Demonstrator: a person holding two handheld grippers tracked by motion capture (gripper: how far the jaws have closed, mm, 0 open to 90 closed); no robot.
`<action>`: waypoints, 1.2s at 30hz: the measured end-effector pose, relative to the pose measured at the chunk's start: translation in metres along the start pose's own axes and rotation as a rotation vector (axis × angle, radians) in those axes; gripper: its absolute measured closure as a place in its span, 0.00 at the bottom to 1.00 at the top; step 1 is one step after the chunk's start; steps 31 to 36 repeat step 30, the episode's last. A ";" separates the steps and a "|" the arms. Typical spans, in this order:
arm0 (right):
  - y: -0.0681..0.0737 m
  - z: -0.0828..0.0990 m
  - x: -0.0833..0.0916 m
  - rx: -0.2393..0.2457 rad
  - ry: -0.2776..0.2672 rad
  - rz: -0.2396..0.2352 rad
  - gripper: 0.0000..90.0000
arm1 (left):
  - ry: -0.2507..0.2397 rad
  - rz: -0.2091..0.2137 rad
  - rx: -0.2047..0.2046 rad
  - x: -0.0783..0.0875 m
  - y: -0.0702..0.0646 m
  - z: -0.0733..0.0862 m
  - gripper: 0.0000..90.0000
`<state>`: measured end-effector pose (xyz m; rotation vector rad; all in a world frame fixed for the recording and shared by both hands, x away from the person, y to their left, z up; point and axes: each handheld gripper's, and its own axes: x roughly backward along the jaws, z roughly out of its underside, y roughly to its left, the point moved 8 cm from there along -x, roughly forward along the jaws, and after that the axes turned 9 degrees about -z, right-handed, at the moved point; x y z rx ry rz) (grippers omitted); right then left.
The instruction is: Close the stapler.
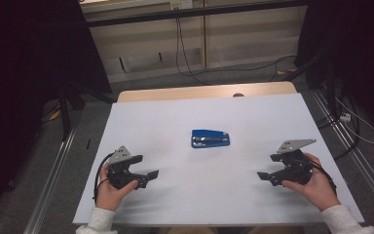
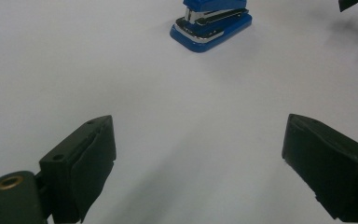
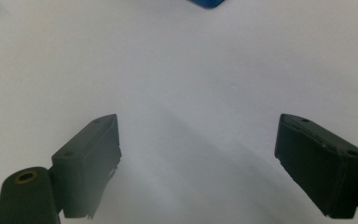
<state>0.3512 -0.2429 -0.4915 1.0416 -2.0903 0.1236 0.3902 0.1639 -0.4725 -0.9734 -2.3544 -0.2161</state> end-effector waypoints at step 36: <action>0.003 0.003 0.006 0.011 -0.014 0.001 0.15 | -0.001 -0.022 0.025 0.010 0.010 0.013 0.11</action>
